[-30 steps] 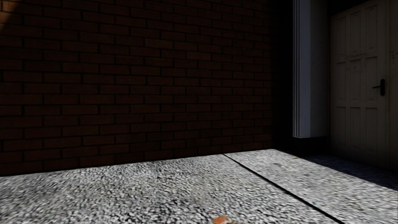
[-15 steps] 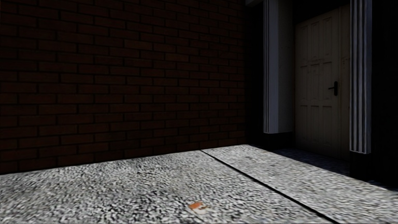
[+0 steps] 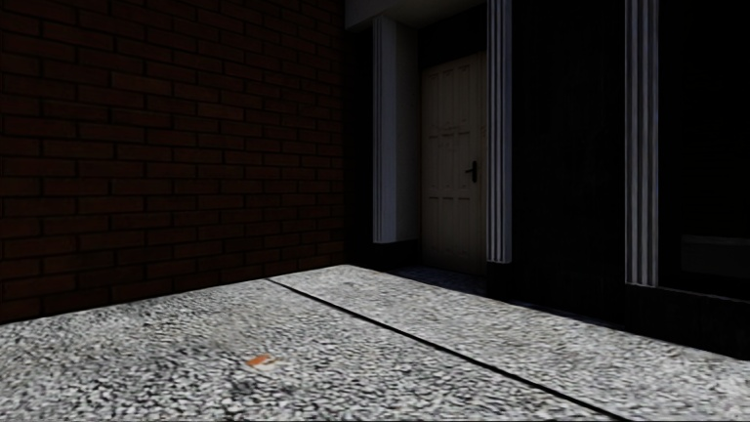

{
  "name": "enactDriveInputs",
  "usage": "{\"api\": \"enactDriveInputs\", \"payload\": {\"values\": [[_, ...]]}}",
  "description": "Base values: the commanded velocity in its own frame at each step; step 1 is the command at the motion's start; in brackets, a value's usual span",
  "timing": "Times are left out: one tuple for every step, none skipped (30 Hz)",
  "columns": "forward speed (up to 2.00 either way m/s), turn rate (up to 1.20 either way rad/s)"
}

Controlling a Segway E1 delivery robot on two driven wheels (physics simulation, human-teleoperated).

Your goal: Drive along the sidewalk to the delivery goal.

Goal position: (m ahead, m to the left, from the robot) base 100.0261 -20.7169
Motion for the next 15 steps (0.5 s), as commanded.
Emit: {"api": "enactDriveInputs", "payload": {"values": [[-0.63,-0.71],[-0.63,-0.71],[-0.63,-0.71],[-0.63,-0.71],[-0.63,-0.71],[-0.63,-0.71],[-0.63,-0.71],[-0.63,-0.71],[-0.63,-0.71],[-0.63,-0.71],[-0.63,-0.71],[-0.63,-0.71],[-0.63,-0.71],[-0.63,-0.71],[-0.63,-0.71]]}}
